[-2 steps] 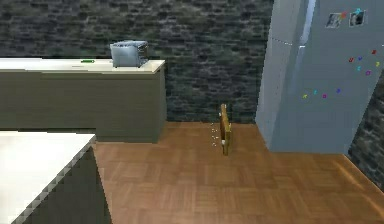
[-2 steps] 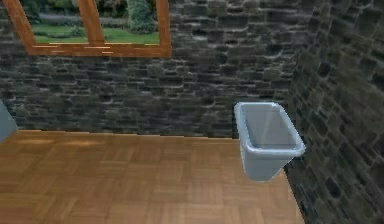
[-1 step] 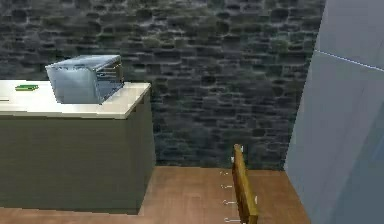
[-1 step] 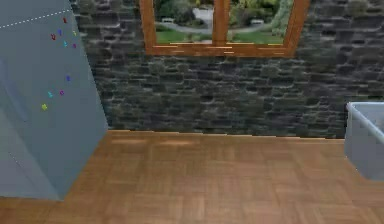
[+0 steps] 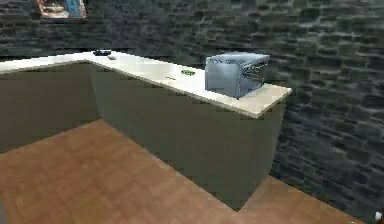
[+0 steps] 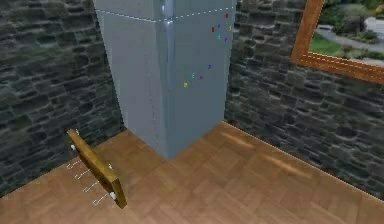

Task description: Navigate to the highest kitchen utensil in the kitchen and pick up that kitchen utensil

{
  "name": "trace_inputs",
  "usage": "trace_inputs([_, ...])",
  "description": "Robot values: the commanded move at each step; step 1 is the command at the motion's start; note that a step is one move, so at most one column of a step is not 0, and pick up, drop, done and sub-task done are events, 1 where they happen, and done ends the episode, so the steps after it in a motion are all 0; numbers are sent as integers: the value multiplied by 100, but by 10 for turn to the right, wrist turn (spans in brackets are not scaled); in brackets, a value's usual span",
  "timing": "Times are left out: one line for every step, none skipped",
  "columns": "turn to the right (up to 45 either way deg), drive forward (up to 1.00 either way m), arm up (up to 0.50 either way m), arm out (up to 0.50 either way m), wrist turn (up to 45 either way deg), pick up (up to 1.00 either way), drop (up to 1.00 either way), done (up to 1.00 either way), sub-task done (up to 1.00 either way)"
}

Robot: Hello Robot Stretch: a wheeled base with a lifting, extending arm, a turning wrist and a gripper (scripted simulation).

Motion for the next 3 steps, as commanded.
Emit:
trace_inputs([0,35,0,0,0,0,0,0,0])
trace_inputs([-390,0,0,0,0,0,0,0,0])
trace_inputs([0,100,0,0,0,0,0,0,0])
